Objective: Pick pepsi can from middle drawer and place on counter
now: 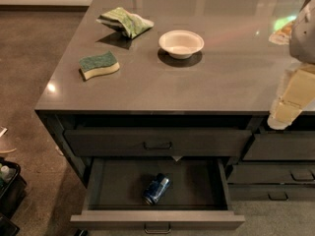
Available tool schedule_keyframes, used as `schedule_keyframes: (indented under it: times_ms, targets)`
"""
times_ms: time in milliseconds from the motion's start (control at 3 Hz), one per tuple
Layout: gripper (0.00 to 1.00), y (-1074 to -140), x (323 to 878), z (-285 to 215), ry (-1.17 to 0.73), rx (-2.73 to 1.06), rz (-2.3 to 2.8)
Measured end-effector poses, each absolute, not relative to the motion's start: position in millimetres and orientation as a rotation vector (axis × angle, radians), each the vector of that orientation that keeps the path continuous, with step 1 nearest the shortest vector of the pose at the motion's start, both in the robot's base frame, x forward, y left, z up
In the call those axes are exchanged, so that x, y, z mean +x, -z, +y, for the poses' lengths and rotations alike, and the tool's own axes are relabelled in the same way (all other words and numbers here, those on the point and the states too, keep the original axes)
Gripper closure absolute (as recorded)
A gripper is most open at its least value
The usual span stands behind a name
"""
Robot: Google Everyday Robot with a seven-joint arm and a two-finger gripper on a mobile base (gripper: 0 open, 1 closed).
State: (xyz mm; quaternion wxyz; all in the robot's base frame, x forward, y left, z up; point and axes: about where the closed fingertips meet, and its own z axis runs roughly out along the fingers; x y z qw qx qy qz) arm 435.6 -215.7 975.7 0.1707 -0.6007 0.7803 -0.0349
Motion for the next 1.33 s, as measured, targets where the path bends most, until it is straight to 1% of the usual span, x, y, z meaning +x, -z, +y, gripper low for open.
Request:
schedule_keyframes:
  times_ms: [333,667,1000,1333]
  targets:
    - [0.0,-947,415,-216,-0.005,-1.587,2.235]
    - [0.0,-888,387,-217,-0.173,-1.401,2.295]
    - [0.0,-809,360,-212,-0.359,-1.314,2.38]
    - [0.0,-777,349,-221,-0.405,-1.287,2.466]
